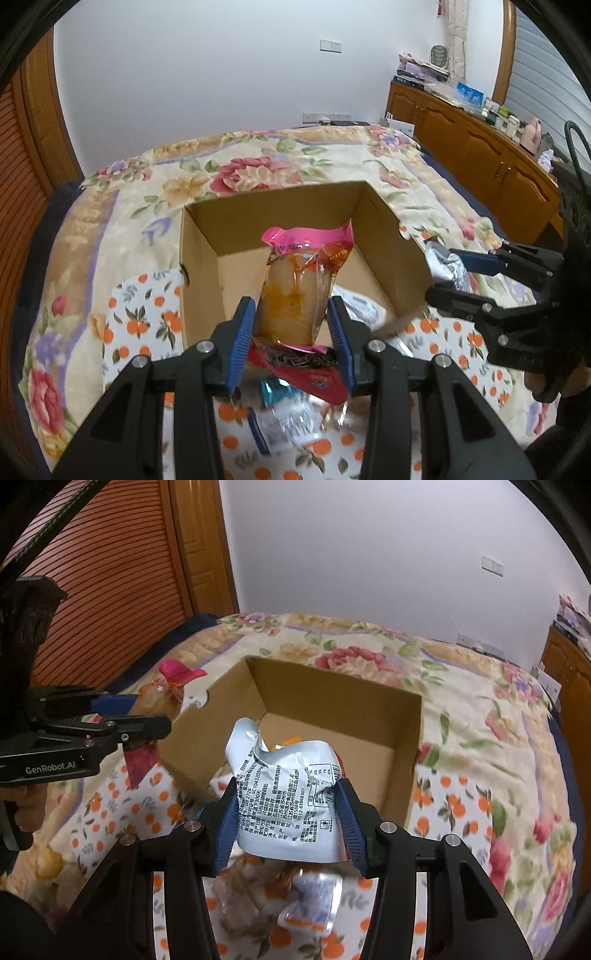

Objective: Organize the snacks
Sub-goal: 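Lift both held snacks and carry them over the cardboard box, then open left tool dropping pink cake while right tool drops foil sachet into box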

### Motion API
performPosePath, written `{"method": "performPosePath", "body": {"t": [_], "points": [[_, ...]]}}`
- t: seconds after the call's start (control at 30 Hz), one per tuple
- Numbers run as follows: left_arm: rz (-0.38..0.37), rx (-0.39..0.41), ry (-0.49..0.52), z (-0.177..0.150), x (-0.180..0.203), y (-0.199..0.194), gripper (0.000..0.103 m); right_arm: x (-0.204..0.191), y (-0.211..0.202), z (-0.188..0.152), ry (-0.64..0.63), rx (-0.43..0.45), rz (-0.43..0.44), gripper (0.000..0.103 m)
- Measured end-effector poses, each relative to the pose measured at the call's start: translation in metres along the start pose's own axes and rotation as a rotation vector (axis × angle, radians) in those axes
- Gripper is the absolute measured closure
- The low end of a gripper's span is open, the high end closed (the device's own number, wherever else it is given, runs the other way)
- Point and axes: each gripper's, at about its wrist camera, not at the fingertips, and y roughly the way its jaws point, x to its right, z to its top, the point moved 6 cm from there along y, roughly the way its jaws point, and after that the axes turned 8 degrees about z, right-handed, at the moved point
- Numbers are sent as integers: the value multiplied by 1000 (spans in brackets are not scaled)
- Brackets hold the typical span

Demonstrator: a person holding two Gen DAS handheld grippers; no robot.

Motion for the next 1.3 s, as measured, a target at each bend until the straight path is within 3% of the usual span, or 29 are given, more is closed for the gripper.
{"method": "performPosePath", "body": {"t": [0.17,0.43,0.8,0.93,0.97,1.07,1.23,1.3], "points": [[7,-7,-13,17,-8,35,65,13,34,10,-9,-19,4,52],[-9,-61,-37,12,-7,80,65,30,80,-9,36,-66,25,52],[7,-87,-42,3,1,101,64,43,102,-19,68,-85,11,51],[9,-95,-61,2,1,107,63,43,108,-19,60,-92,-4,43],[12,-91,-61,2,1,107,62,43,108,-21,62,-92,-1,41],[26,-71,-67,2,-2,105,41,43,110,-22,68,-90,-4,36],[47,-47,-86,4,-6,97,38,43,106,-22,74,-72,-18,31],[80,-32,-89,3,-9,92,25,43,101,-21,75,-54,-24,26]]}}
